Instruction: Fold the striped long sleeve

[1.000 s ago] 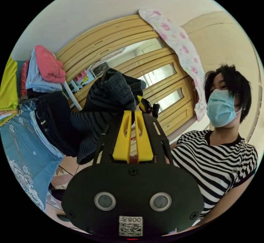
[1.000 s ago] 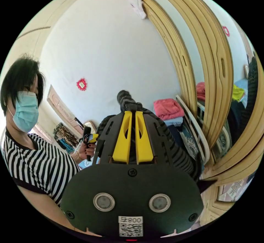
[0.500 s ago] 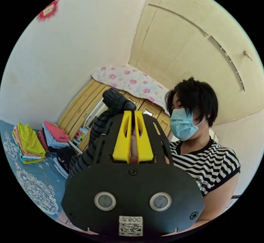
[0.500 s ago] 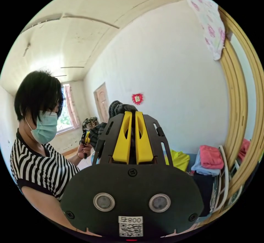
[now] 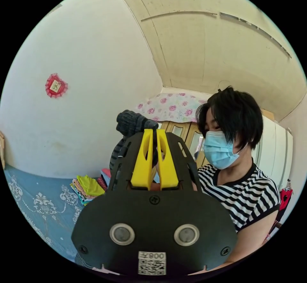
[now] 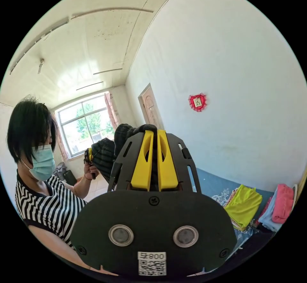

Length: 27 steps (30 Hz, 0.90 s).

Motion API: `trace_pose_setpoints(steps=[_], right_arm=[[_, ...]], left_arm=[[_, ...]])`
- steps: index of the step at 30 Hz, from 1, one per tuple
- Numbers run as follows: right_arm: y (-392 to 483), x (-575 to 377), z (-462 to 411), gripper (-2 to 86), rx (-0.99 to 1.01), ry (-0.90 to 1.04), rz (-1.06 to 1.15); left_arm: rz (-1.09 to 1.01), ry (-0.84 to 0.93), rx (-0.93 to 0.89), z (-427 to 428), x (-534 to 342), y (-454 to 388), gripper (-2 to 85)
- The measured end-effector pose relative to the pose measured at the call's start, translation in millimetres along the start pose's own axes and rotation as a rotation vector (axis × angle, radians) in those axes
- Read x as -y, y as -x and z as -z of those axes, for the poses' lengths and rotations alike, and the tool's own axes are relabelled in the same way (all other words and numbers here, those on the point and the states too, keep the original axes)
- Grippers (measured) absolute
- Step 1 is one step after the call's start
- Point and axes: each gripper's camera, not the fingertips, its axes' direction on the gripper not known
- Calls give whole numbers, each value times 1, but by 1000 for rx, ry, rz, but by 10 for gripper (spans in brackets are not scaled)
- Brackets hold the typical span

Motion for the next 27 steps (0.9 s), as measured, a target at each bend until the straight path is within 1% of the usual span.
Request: trace_pose_setpoints(steps=[6,10,15,18,23,27], right_arm=[[-33,33,-55,17,57,-52,-17],[-55,61,-76,17,37,-93,-8],[-79,104,-98,18,10,-122,26],[-94,130,-121,18,1,-127,49],[-123,165,-187,18,0,-103,71],[-141,178,-248,17,25,-55,77]], left_arm=[[-10,51,36,-39,57,-61,20],[-25,82,-26,-88,98,-95,21],[-45,80,-124,-152,139,-132,21],[-59,79,-137,-190,159,-155,21],[-20,77,-117,-239,176,-184,21],[28,69,-50,-268,180,-209,21]])
